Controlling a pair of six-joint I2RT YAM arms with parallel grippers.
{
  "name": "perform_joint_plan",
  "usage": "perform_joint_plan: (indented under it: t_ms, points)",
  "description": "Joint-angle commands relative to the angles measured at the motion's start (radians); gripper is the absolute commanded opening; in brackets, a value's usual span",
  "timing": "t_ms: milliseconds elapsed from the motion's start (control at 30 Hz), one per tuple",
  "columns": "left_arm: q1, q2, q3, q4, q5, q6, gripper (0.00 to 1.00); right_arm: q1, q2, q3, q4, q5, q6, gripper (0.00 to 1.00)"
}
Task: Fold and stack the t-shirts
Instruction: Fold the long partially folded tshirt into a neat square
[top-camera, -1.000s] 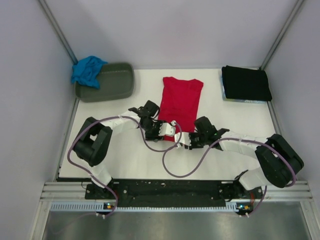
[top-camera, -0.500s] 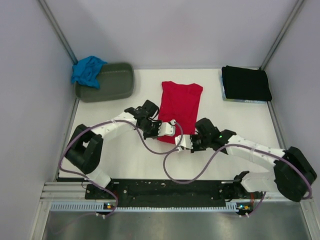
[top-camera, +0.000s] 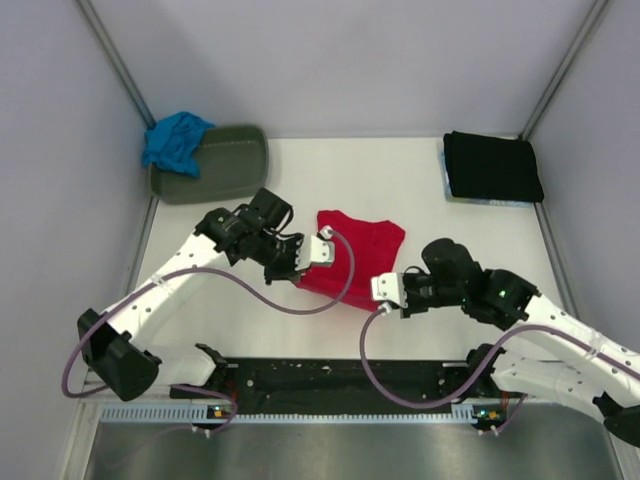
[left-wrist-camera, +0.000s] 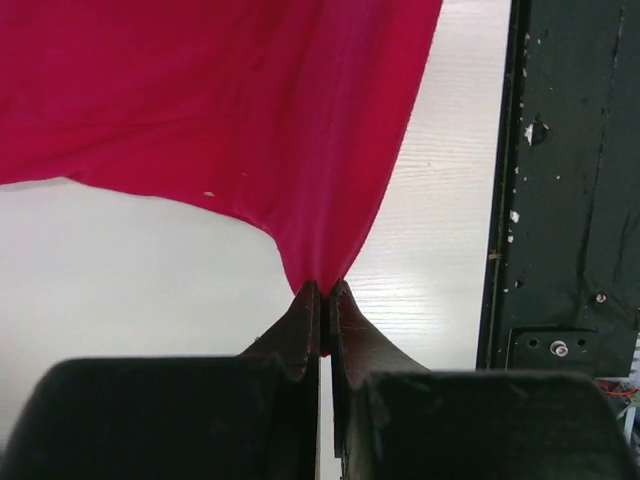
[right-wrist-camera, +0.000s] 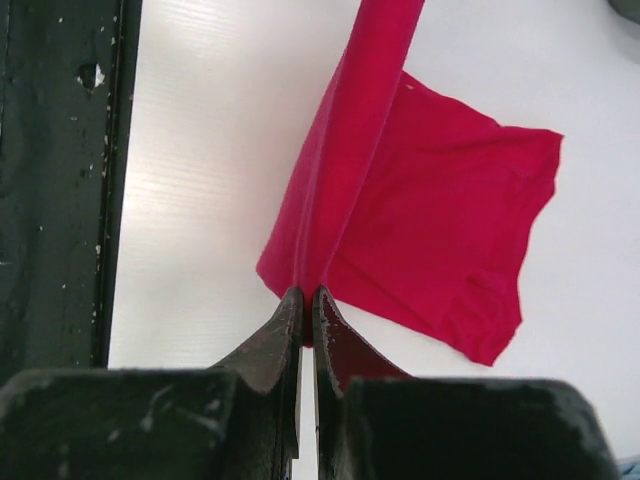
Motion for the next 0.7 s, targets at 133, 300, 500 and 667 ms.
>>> perform_joint_plan:
  t_ms: [133, 300, 500, 667]
  points:
    - [0.043, 0.075, 0.099, 0.133, -0.184, -0.174, 0.00, -0.247, 0.163, 0.120, 0.056, -0.013, 0.109, 0.00]
    - [0.118, 0.264, 0.266, 0.238, -0.203, -0.220, 0.00, -0.408, 0.333, 0.166, 0.173, -0.043, 0.157, 0.00]
    - [0.123, 0.511, 0.464, 0.248, -0.218, -0.205, 0.00, -0.509, 0.536, 0.228, 0.222, -0.009, 0.169, 0.00]
    - [0.126, 0.657, 0.564, 0.291, -0.299, -0.205, 0.00, -0.561, 0.666, 0.278, 0.254, -0.024, 0.187, 0.00]
